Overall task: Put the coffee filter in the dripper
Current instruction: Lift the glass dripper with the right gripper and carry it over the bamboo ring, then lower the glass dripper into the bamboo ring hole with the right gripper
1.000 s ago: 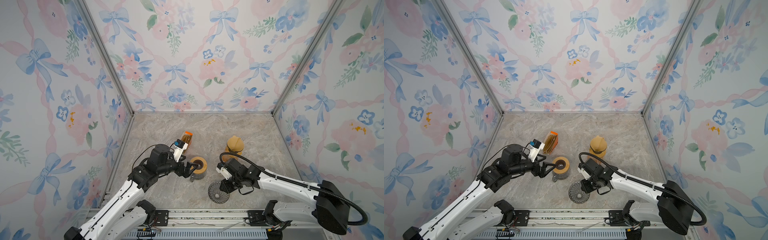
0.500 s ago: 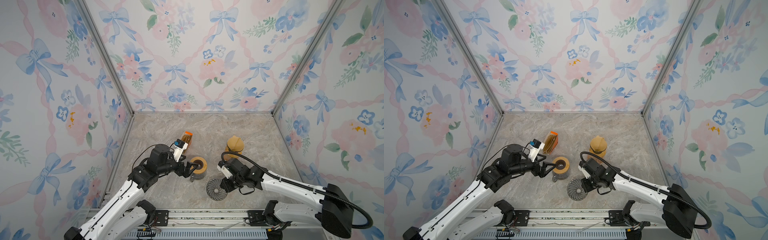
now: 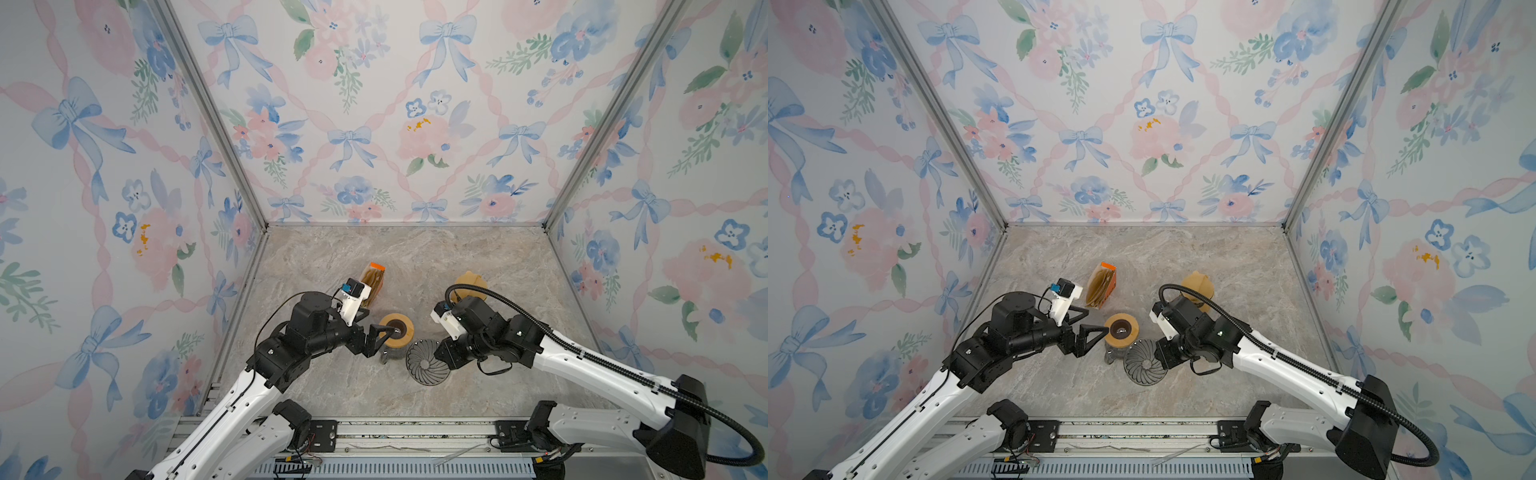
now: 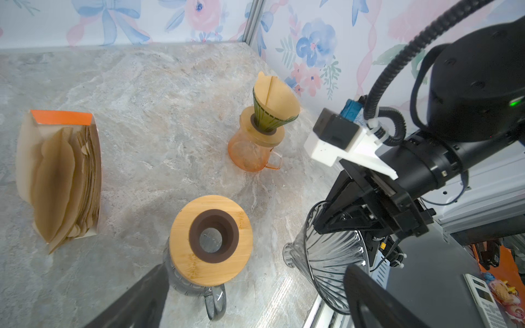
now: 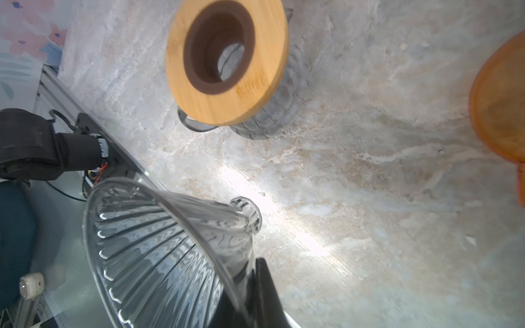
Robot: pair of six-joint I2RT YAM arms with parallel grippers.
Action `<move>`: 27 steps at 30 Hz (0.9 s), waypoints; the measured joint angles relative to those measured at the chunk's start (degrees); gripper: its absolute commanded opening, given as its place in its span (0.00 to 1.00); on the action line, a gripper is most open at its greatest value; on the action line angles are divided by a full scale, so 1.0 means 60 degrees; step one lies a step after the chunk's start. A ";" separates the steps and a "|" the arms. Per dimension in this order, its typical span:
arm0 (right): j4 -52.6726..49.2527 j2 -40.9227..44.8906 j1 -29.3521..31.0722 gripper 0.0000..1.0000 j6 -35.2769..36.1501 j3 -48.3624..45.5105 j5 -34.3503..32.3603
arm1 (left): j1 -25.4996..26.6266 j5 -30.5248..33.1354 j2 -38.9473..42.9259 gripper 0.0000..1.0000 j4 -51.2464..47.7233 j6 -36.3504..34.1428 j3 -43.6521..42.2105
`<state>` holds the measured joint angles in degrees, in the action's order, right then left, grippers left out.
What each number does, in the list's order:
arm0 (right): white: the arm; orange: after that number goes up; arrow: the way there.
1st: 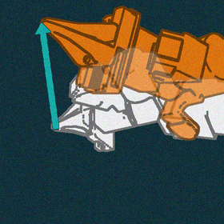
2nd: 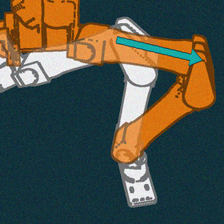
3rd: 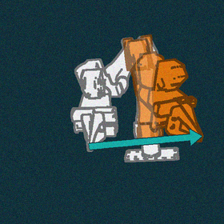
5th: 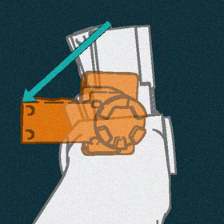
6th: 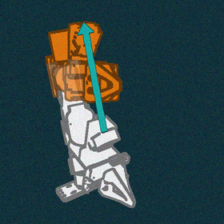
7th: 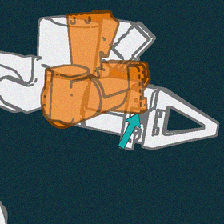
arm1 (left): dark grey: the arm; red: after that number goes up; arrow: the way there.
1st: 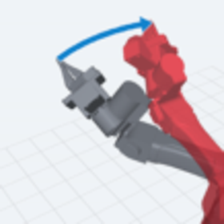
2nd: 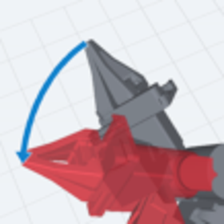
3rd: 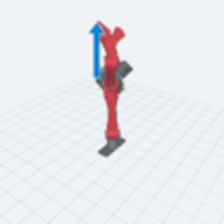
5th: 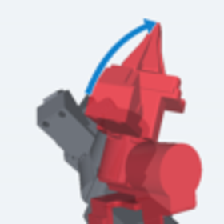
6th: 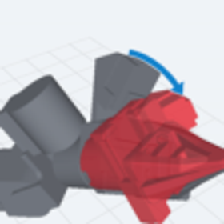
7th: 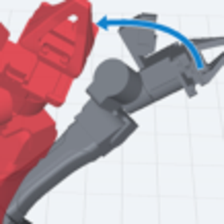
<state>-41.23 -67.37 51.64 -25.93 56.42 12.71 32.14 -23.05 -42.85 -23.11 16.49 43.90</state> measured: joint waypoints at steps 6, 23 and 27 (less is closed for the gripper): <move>-0.0845 -0.0812 -0.0229 0.10 0.0113 0.1741 0.0029 | 0.0000 0.0044 0.0492 0.98 0.0131 0.0007 -0.0025; -0.1628 -0.4433 -0.0987 0.08 0.0135 0.5366 0.0339 | -0.0102 0.0259 0.0597 0.98 0.0127 0.0040 -0.0109; -0.1628 -0.4656 -0.1162 0.08 0.0069 0.5406 0.0474 | -0.0117 0.0270 0.0590 0.98 0.0131 0.0040 -0.0109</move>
<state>-51.00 -95.31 44.66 -25.52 88.86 15.55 31.44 -21.43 -39.31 -22.33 16.73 43.24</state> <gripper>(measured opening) 0.083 0.978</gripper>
